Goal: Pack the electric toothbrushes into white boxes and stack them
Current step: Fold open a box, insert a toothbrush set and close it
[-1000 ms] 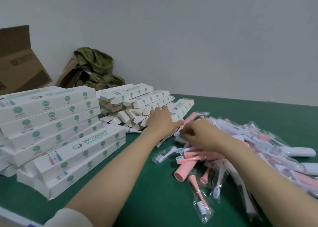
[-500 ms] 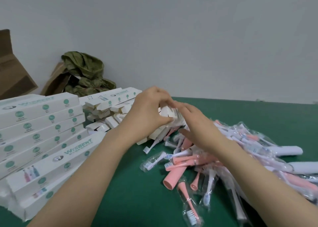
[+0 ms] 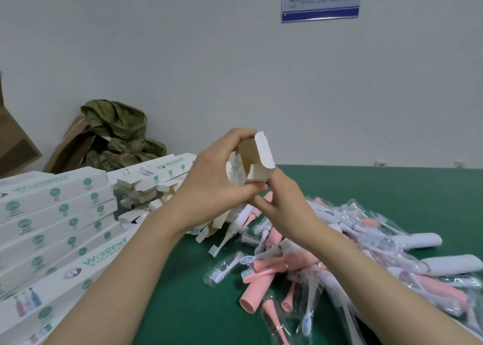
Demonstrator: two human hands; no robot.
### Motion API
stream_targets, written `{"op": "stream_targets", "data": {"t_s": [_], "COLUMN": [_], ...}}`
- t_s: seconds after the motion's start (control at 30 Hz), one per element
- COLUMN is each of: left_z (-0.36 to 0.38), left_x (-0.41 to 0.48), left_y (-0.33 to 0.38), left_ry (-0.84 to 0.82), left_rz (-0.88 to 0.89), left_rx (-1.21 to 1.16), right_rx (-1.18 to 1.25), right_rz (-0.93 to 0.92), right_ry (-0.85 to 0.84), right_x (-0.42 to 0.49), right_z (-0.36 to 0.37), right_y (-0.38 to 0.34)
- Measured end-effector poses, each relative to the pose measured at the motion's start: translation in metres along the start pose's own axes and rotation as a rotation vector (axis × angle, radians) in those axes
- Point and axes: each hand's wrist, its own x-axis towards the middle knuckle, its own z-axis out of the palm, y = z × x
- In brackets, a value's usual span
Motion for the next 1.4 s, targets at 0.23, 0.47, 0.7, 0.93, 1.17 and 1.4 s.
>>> {"op": "stream_targets", "data": {"t_s": [0.23,0.47,0.7,0.93,1.17,1.4], "left_z": [0.014,0.034,0.041,0.044,0.043,0.040], "left_x": [-0.002,-0.006,-0.016,-0.020,-0.023,-0.025], "left_y": [-0.006,-0.004,-0.020,-0.020,-0.014,-0.013], "left_ry": [0.381,0.441,0.465,0.475,0.518,0.578], "left_rz": [0.000,-0.081,-0.166,-0.148,-0.201,-0.134], "left_rx": [-0.033,0.073,0.038,0.118,0.141,0.133], "right_rx": [0.251,0.398,0.251,0.150,0.066,-0.085], "right_rz": [0.094,0.056,0.039,-0.058,-0.145,-0.124], "right_ry": [0.093,0.181,0.175,0.217,0.251,0.118], "right_x": [0.013,0.010,0.006,-0.002,-0.006,-0.012], "right_z": [-0.024,-0.019,-0.009,0.006,0.017,0.022], "right_y": [-0.025,-0.044,-0.042,-0.033,-0.031,-0.034]}}
